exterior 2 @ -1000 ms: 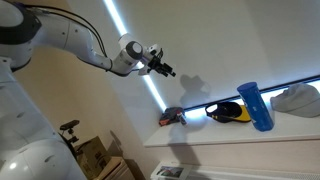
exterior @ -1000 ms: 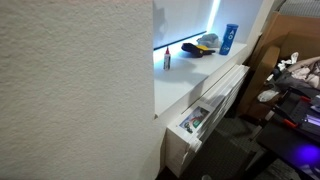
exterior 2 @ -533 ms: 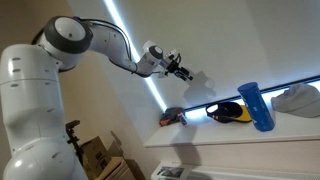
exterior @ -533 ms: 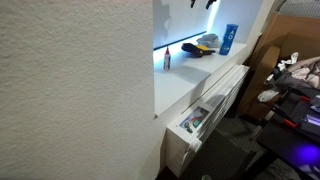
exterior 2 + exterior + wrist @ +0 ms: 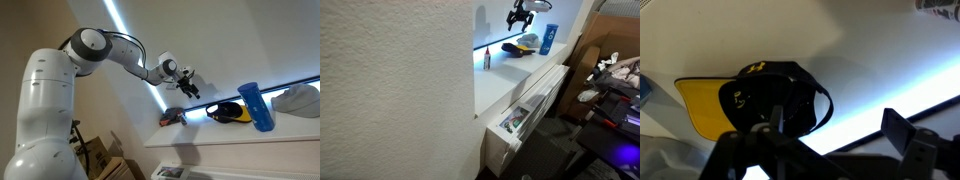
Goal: Move the black cap to the left
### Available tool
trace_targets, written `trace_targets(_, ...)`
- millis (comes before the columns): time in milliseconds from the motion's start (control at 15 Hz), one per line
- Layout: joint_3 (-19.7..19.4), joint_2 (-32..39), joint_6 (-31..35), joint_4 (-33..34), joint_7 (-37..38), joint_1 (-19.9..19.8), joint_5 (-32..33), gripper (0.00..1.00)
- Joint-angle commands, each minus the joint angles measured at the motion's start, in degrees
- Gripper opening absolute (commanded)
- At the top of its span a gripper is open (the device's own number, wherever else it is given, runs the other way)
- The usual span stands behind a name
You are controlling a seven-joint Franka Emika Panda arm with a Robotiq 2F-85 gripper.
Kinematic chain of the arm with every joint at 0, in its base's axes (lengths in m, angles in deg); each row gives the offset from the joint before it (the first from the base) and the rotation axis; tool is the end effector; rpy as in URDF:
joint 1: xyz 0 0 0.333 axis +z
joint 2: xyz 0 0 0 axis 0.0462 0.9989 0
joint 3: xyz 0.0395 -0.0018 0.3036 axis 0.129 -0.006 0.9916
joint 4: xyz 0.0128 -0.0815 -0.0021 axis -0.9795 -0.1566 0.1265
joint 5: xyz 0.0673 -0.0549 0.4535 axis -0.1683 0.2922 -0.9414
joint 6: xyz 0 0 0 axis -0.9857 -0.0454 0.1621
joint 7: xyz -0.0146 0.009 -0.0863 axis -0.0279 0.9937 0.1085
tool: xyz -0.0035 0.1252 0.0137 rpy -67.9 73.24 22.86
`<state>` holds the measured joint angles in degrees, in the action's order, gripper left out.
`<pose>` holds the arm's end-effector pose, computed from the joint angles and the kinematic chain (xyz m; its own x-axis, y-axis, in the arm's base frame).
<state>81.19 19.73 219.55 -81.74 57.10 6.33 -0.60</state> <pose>0.7432 0.0809 0.2707 0.8943 -0.3705 0.2510 -0.3617 -0.9287 -0.0820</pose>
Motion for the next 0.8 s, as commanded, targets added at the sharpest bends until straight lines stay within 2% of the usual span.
trace_targets(0, -5.5, -4.12, 10.61, -8.95, -0.24, 2.75, 2.05, 1.0)
trace_targets(133, -9.39, -4.53, 19.57, -12.07, 1.4, 4.8, 5.48, 1.0)
trace_targets(267, -12.54, -4.91, 24.36, -14.02, 2.59, 6.71, 6.72, 1.0)
trace_targets(400, -12.07, -6.1, 25.81, -16.6, -0.01, 6.51, 4.33, 1.0)
trace_targets(467, -10.25, -7.05, 25.56, -17.9, -2.3, 5.54, 2.31, 1.0)
trace_targets(533, -8.07, -8.09, 24.06, -18.95, -5.07, 4.39, 0.14, 1.0)
trace_targets(600, -6.07, -6.22, 19.57, -15.69, -5.47, 5.99, -2.1, 1.0)
trace_targets(667, -10.11, -4.88, 23.23, -15.19, -3.8, 6.46, -0.17, 1.0)
trace_targets(733, -8.58, -5.16, 21.98, -15.21, -4.41, 6.56, -1.2, 1.0)
